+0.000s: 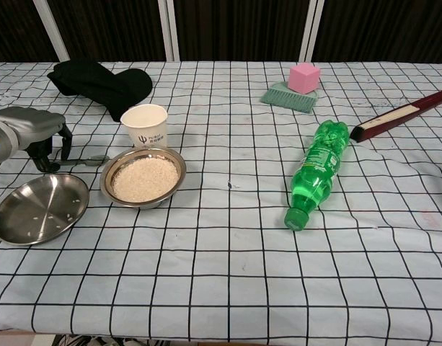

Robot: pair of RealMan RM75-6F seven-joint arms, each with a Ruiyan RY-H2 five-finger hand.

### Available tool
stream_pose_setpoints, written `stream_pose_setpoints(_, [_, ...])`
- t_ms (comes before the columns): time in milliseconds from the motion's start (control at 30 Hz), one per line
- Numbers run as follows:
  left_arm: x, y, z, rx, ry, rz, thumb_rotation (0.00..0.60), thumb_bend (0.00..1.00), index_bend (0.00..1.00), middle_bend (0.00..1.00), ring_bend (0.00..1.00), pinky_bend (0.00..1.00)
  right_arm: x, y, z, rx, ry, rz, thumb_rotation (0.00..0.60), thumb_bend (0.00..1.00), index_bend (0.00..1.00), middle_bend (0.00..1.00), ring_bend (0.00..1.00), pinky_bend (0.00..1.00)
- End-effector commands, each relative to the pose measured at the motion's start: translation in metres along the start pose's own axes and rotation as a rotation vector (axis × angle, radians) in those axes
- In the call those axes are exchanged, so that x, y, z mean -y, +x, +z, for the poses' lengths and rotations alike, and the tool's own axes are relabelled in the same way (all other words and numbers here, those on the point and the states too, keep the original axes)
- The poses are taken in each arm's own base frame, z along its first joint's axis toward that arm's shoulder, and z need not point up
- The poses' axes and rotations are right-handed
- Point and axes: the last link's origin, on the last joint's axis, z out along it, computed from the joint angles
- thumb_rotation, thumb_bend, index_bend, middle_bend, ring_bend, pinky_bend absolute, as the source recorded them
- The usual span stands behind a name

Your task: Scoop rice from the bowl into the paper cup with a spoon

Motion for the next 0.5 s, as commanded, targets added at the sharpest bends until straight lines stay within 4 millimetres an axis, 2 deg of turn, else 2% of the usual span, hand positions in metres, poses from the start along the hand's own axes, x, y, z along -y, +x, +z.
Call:
stream_pose_setpoints(33, [0.0001, -0.0001, 0.0000, 0.001, 0.000, 0.001, 0.600, 0.38, 0.52, 1.00, 1.00, 1.00, -0.0001, 0.0000, 0.0000, 0.000, 0.000, 0.001, 0.600, 0.23, 0.00, 0.00, 0.00, 0.19])
stream_pose_setpoints(500, [0.0034, -0.0004, 0.0013, 0.001, 0.010, 0.005, 0.600, 0.38, 0.52, 1.00, 1.00, 1.00, -0.0002, 0.0002, -0.0001, 0.000, 0.000, 0.001, 0.600, 0.23, 0.00, 0.00, 0.00, 0.19])
